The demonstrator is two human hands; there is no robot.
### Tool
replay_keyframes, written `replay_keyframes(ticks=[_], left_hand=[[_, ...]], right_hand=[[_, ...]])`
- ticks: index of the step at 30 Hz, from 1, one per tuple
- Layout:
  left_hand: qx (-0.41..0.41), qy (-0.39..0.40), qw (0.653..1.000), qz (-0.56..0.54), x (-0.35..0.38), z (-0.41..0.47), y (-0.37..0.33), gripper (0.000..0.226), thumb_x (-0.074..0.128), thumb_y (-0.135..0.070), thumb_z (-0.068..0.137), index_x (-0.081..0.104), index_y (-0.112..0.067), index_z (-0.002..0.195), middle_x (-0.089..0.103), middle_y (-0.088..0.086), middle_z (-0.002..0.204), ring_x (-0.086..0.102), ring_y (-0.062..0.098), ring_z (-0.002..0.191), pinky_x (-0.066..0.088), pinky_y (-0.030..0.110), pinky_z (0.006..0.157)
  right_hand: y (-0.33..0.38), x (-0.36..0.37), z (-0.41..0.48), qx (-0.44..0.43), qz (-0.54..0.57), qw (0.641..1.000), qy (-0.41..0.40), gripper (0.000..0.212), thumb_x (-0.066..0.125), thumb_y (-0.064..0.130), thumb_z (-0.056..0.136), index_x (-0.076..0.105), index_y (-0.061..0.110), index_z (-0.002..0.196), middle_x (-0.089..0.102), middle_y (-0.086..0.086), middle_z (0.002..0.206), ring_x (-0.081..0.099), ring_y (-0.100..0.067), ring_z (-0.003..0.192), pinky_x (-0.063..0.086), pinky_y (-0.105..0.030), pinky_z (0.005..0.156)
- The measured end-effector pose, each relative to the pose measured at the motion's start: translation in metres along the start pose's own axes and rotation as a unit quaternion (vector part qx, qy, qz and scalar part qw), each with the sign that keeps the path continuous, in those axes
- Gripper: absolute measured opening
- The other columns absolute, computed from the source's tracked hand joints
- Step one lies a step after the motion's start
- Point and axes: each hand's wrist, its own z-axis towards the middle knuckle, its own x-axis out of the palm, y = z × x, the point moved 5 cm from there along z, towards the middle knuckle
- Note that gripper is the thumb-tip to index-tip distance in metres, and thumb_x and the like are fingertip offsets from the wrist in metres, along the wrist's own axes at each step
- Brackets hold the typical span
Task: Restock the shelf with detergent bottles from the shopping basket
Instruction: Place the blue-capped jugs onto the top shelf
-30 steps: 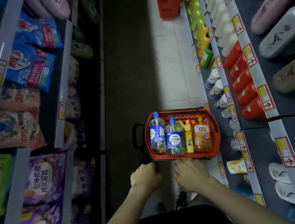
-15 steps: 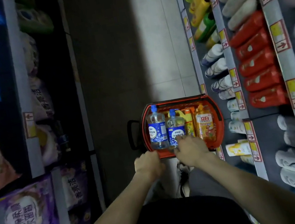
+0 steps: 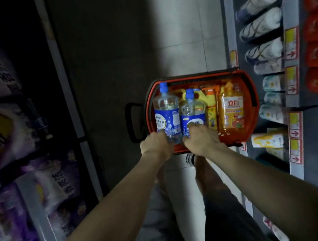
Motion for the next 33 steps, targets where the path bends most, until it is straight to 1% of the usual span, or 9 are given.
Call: replay_keyframes(ticks=[4, 7, 12, 15, 18, 20, 22, 26, 33], left_hand=[[-0.026, -0.018, 0.988, -0.151, 0.01, 0.031, 0.001, 0.061, 0.064, -0.033, 0.094, 0.045, -0.02, 0.15, 0.055, 0.012, 0.145, 0.057, 0.038, 0.129, 0.05, 0.047, 0.102], [-0.036, -0.034, 0.962, -0.267, 0.018, 0.046, 0.005, 0.067, 0.064, -0.027, 0.083, 0.047, -0.019, 0.147, 0.057, 0.011, 0.143, 0.059, 0.035, 0.126, 0.053, 0.047, 0.102], [-0.088, -0.026, 0.883, -0.46, 0.039, 0.075, 0.024, 0.074, 0.059, -0.013, 0.077, 0.052, -0.024, 0.15, 0.07, 0.002, 0.132, 0.066, 0.025, 0.12, 0.054, 0.043, 0.106], [-0.109, 0.01, 0.823, -0.557, 0.038, 0.082, 0.034, 0.075, 0.053, -0.003, 0.072, 0.056, -0.017, 0.146, 0.076, 0.004, 0.115, 0.073, 0.021, 0.1, 0.062, 0.04, 0.092], [-0.103, 0.039, 0.808, -0.579, 0.022, 0.078, 0.038, 0.059, 0.041, 0.012, 0.088, 0.06, -0.015, 0.136, 0.072, -0.003, 0.068, 0.068, 0.008, 0.064, 0.057, 0.021, 0.059], [-0.095, 0.059, 0.808, -0.578, 0.02, 0.08, 0.042, 0.055, 0.041, 0.007, 0.092, 0.065, -0.019, 0.134, 0.059, -0.005, 0.055, 0.063, 0.015, 0.07, 0.056, 0.025, 0.07], [-0.083, 0.075, 0.805, -0.583, 0.017, 0.08, 0.043, 0.047, 0.047, -0.002, 0.085, 0.075, -0.03, 0.111, 0.051, 0.001, 0.061, 0.053, 0.026, 0.086, 0.049, 0.036, 0.087], [-0.064, 0.074, 0.791, -0.604, 0.02, 0.084, 0.044, 0.052, 0.044, -0.005, 0.057, 0.082, -0.039, 0.07, 0.052, 0.001, 0.057, 0.045, 0.026, 0.077, 0.038, 0.039, 0.083], [-0.071, 0.079, 0.773, -0.625, 0.017, 0.082, 0.041, 0.06, 0.045, -0.003, 0.062, 0.071, -0.029, 0.109, 0.058, -0.008, 0.053, 0.045, 0.013, 0.064, 0.039, 0.028, 0.067]], right_hand=[[-0.007, 0.016, 0.035, 0.057, 0.13, 0.99, 0.015, 0.025, 0.06, 0.04, 0.097, 0.054, 0.02, 0.111, 0.067, -0.01, 0.115, 0.063, -0.034, 0.106, 0.045, -0.037, 0.081], [-0.005, 0.027, 0.056, 0.084, 0.199, 0.976, 0.014, 0.039, 0.062, 0.045, 0.091, 0.058, 0.023, 0.122, 0.067, -0.006, 0.112, 0.057, -0.029, 0.096, 0.051, -0.041, 0.089], [0.009, 0.038, 0.077, 0.105, 0.288, 0.952, 0.0, 0.039, 0.073, 0.038, 0.086, 0.069, 0.021, 0.12, 0.073, -0.007, 0.113, 0.061, -0.025, 0.089, 0.046, -0.031, 0.076], [0.017, 0.045, 0.087, 0.131, 0.326, 0.936, -0.031, 0.052, 0.084, 0.035, 0.077, 0.069, 0.019, 0.125, 0.074, -0.008, 0.117, 0.069, -0.026, 0.096, 0.051, -0.031, 0.078], [0.024, 0.053, 0.092, 0.181, 0.361, 0.914, -0.041, 0.088, 0.092, 0.038, 0.072, 0.05, 0.013, 0.144, 0.053, -0.013, 0.144, 0.062, -0.033, 0.123, 0.055, -0.04, 0.101], [0.027, 0.056, 0.092, 0.206, 0.348, 0.913, -0.045, 0.105, 0.094, 0.039, 0.075, 0.033, 0.008, 0.154, 0.036, -0.016, 0.153, 0.046, -0.038, 0.141, 0.048, -0.045, 0.112], [0.03, 0.058, 0.091, 0.217, 0.33, 0.917, -0.063, 0.11, 0.095, 0.042, 0.074, 0.028, 0.01, 0.155, 0.033, -0.016, 0.154, 0.04, -0.038, 0.145, 0.046, -0.048, 0.112], [0.034, 0.068, 0.088, 0.217, 0.324, 0.916, -0.094, 0.111, 0.096, 0.042, 0.07, 0.029, 0.018, 0.155, 0.034, -0.015, 0.148, 0.042, -0.038, 0.14, 0.048, -0.053, 0.11], [0.047, 0.074, 0.086, 0.243, 0.344, 0.895, -0.145, 0.096, 0.092, 0.033, 0.076, 0.033, 0.013, 0.149, 0.054, -0.019, 0.139, 0.062, -0.041, 0.122, 0.055, -0.051, 0.1]])
